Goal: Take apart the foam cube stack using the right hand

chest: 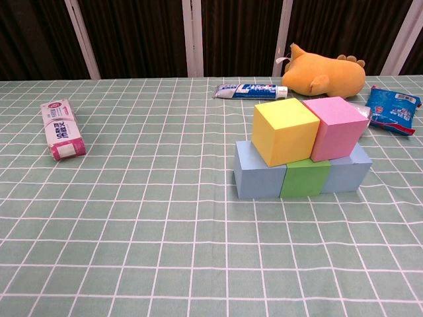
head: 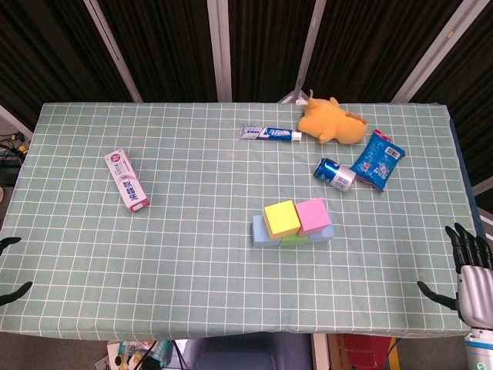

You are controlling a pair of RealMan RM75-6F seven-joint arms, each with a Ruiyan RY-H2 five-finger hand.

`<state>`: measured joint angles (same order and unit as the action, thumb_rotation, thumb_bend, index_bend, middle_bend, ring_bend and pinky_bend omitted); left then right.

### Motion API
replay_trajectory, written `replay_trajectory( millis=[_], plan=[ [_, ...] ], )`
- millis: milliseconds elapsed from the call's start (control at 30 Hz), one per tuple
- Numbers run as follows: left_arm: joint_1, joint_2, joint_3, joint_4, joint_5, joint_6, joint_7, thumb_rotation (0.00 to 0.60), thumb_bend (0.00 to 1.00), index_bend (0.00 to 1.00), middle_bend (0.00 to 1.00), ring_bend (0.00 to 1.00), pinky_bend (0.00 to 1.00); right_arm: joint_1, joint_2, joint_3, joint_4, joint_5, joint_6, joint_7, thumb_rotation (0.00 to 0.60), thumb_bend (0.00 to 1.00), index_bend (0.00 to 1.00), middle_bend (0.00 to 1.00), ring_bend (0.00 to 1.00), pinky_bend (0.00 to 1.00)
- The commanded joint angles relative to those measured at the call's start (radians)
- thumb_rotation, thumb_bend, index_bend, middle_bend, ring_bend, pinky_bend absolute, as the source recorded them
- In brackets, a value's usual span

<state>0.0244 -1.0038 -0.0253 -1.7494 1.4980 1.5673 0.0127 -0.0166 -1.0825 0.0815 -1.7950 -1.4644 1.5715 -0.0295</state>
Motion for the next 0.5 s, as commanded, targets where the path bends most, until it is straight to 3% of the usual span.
replay_trajectory(
  millis=[33,500],
  plan=[
    [-0.003,-0.002,0.001,-0.001,-0.002,-0.006,0.007,0.600,0.13,0.25,0.00,0.00,0.00,0.002,-0.002,-0.002,0.002,-0.001,-0.005,-0.003,0.600,0.13,0.04,0.00,0.06,0.00],
    [-0.006,-0.009,0.000,-0.003,-0.003,-0.007,0.031,0.600,0.13,0.25,0.00,0.00,0.00,0.026,0.008,-0.016,0.000,0.008,-0.082,0.060,0.600,0.13,0.04,0.00,0.06,0.00]
  ],
)
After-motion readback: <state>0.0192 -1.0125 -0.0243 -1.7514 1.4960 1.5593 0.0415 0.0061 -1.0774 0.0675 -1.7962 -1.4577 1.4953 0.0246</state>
